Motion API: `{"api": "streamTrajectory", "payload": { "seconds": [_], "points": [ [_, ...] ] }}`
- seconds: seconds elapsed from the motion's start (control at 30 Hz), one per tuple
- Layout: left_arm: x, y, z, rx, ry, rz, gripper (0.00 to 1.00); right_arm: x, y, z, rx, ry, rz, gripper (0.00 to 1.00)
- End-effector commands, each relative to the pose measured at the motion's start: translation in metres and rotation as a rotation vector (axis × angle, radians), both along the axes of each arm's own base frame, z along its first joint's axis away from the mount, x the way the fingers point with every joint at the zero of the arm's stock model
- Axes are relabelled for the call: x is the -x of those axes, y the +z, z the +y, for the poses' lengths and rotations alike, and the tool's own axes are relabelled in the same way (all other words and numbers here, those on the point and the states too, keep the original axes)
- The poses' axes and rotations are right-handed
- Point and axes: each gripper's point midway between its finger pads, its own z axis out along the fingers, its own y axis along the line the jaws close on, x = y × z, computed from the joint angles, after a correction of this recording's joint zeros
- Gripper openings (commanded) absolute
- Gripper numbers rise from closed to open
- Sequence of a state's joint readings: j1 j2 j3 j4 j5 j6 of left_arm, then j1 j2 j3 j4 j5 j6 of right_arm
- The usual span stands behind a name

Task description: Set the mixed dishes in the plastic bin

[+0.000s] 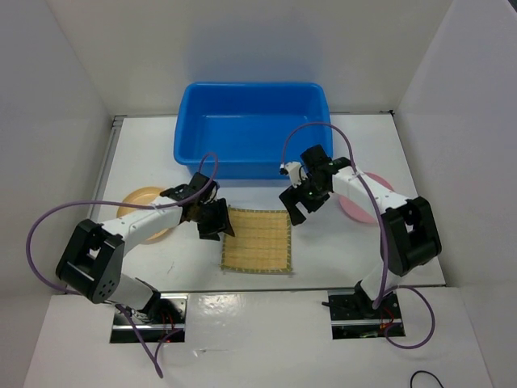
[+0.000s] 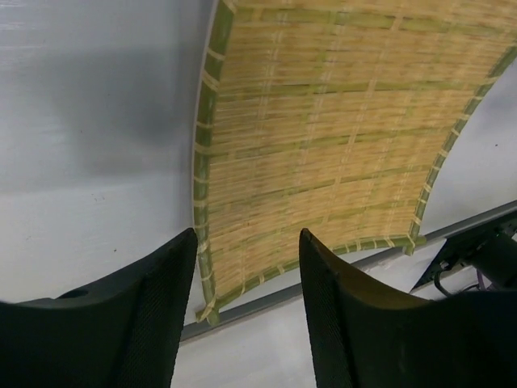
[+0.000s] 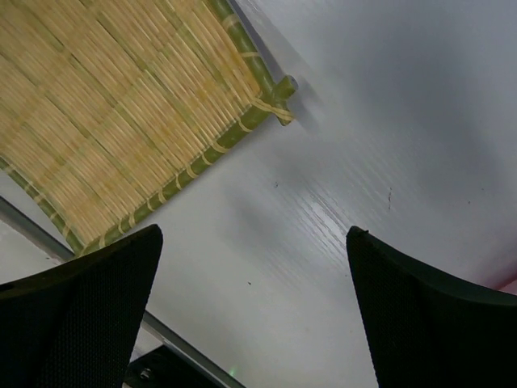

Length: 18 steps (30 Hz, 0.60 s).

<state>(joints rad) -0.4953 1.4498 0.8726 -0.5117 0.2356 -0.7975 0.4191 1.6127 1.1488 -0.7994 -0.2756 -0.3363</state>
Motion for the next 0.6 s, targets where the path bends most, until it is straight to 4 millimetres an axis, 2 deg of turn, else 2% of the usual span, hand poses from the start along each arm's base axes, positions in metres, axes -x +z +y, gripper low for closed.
{"api": "streamTrajectory", "payload": {
  "seconds": [0.0, 0.07, 0.1, 0.13, 0.17, 0.3, 0.4, 0.43, 0.47, 0.5, 0.57],
  "points": [
    [-0.010, -0.003, -0.008, 0.053, 0.029, -0.044, 0.61, -0.019, 0.024, 0.026, -0.131, -0.011, -0.072, 0.99],
    [-0.008, -0.006, -0.011, 0.077, 0.018, -0.046, 0.65, -0.016, 0.022, 0.030, -0.153, -0.001, -0.062, 0.99],
    [-0.014, -0.003, -0.017, 0.115, 0.021, -0.071, 0.67, -0.008, 0.014, 0.028, -0.151, 0.002, -0.031, 0.99],
    [-0.008, -0.010, -0.018, 0.134, 0.028, -0.051, 0.69, -0.008, 0.012, 0.030, -0.165, 0.007, -0.034, 0.99],
    [-0.010, -0.007, -0.025, 0.179, 0.022, -0.066, 0.74, -0.001, 0.006, 0.029, -0.165, 0.009, -0.009, 0.99],
    [-0.004, -0.022, -0.019, 0.145, 0.041, -0.030, 0.85, -0.001, 0.009, 0.036, -0.209, 0.025, -0.021, 0.99],
    [0.000, -0.027, -0.015, 0.124, 0.049, -0.016, 0.92, -0.003, 0.007, 0.039, -0.220, 0.021, -0.016, 0.94],
    [0.004, -0.031, -0.013, 0.120, 0.057, -0.001, 0.99, 0.003, 0.001, 0.042, -0.218, 0.034, 0.010, 0.91],
    [0.004, -0.031, -0.013, 0.120, 0.057, -0.001, 0.99, 0.004, -0.004, 0.042, -0.212, 0.033, 0.024, 0.87],
    [0.005, -0.035, -0.010, 0.108, 0.062, 0.003, 0.99, 0.010, -0.007, 0.049, -0.207, 0.059, 0.037, 0.77],
    [0.007, -0.034, -0.010, 0.111, 0.070, 0.006, 0.99, 0.009, -0.011, 0.055, -0.179, 0.053, 0.030, 0.60]
  ]
}}
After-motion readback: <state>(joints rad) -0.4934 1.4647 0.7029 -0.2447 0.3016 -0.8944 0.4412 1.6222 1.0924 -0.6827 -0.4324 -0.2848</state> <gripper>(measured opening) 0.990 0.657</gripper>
